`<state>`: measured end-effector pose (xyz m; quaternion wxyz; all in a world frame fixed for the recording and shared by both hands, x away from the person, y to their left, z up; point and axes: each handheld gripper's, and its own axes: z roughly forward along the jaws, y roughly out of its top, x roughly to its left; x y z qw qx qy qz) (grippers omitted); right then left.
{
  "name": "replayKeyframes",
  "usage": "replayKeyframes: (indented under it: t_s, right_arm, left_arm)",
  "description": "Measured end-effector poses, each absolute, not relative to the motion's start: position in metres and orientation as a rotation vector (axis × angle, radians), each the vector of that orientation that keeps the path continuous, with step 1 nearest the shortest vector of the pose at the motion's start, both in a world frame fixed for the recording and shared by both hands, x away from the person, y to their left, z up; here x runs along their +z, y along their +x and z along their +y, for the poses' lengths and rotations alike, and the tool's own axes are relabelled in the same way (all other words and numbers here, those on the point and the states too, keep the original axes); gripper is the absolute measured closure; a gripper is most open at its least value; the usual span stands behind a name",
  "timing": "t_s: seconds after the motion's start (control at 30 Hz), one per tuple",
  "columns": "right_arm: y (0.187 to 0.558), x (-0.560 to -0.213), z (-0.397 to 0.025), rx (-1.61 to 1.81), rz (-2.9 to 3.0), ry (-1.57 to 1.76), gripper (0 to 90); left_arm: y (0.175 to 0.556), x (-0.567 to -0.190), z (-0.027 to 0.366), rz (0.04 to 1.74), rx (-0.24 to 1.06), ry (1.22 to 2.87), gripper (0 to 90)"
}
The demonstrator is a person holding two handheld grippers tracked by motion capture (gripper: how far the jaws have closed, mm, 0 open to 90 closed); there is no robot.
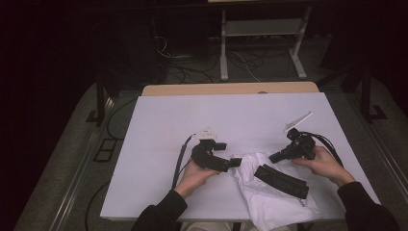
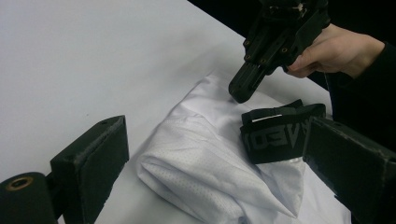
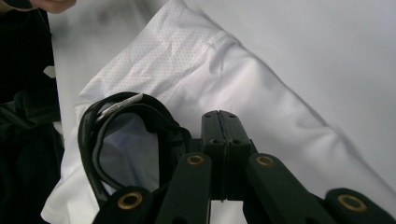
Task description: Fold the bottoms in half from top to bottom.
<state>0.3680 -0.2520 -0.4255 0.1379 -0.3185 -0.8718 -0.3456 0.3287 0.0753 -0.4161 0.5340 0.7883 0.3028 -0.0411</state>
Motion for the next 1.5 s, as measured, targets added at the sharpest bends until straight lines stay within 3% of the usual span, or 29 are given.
replayKeyframes:
  t_s: [0.53,1.5]
  right_arm:
    - [0.369,-0.444,-0.238,-0.876,-2.476,-0.843,88.5]
    - [0.331,-0.421,-0.247,-0.98,-2.408,-0.733,88.5]
  left_arm:
    - [0.328,-0.416,0.075,0.714,-0.1,1.879,6.5]
    - [0.328,-0.416,0.074,0.716,-0.104,1.878,6.5]
